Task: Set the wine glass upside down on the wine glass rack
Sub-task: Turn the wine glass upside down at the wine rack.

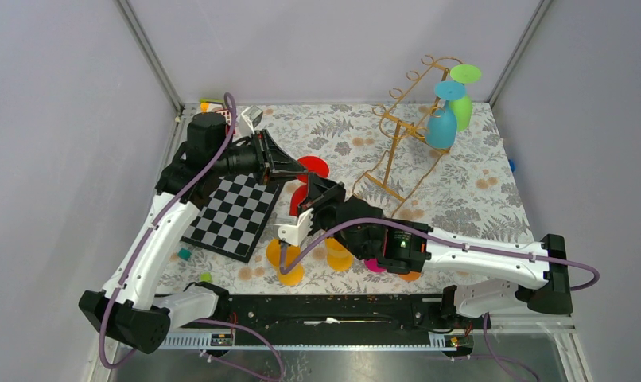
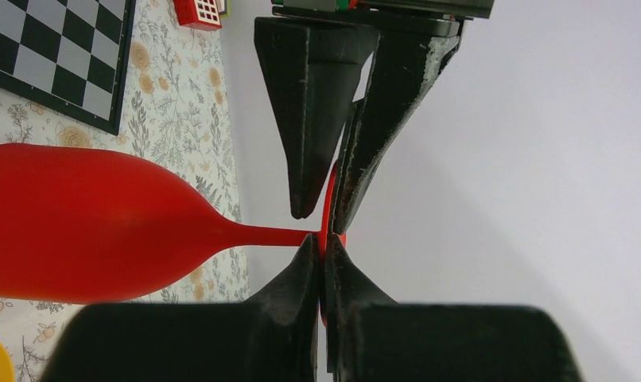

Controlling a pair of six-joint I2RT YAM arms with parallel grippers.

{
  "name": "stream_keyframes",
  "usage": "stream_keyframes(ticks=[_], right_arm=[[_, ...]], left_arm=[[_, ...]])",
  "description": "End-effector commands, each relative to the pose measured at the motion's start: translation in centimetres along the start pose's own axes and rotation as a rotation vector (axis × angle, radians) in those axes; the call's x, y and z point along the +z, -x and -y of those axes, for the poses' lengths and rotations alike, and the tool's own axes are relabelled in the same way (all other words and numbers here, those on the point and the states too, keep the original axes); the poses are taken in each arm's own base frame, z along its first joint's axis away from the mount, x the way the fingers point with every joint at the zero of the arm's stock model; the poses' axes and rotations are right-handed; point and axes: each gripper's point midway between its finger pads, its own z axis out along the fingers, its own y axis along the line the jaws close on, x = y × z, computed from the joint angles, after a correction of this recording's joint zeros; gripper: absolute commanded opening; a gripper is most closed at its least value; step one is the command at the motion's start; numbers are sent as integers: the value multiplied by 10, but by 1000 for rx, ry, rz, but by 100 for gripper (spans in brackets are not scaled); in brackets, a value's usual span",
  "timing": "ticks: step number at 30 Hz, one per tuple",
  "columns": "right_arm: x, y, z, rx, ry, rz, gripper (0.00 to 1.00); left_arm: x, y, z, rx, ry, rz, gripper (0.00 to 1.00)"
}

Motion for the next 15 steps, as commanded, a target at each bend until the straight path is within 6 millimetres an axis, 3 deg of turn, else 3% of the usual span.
stream_keyframes(ticks=[1,7,13,14,15], right_arm=[[-3,5,19,26,-77,4,0],[-3,4,18,28,-77,3,0],[-2,3,18,37,-83,0,0],[-2,3,18,38,-84,-5,1],[-2,2,18,41,-85,-9,9]], left_arm=[[0,-2,11,45,-47,-17,17],[0,-3,11,46,-49,-21,0],[0,-2,12,50,-50,-21,0],[0,-2,12,52,-50,-19,0],[-1,-1,13,57,-53,-14,0]])
